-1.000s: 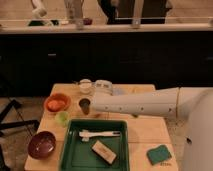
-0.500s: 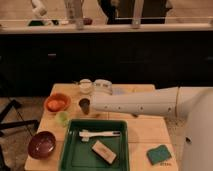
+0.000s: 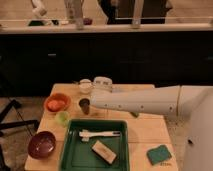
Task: Place grapes in metal cup
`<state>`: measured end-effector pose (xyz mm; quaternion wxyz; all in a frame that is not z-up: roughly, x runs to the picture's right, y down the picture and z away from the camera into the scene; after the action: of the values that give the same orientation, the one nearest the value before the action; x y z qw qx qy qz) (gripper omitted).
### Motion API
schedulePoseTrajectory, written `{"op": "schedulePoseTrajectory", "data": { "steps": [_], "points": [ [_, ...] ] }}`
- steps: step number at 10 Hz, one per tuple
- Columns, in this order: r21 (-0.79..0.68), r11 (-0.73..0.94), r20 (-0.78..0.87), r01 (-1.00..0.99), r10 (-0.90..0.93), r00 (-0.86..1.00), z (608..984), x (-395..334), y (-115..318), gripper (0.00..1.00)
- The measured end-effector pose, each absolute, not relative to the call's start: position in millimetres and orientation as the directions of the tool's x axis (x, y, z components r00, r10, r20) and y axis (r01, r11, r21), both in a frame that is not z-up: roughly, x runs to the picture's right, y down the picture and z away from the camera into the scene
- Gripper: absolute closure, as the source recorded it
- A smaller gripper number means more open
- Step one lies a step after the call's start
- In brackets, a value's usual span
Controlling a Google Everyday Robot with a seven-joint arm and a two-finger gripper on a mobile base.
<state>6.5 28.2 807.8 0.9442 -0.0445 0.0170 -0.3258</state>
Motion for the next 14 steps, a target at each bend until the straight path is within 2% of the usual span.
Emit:
{"op": "schedulePoseTrajectory", "data": {
  "steps": [5,14],
  "points": [
    [-0.049,0.781,0.023,0.622,-0.622,0.783,801,-3,4,1.00],
    [-0.001,0.718,0.179,0.696,-0.684,0.707,784,-72,-16,1.00]
  ]
}}
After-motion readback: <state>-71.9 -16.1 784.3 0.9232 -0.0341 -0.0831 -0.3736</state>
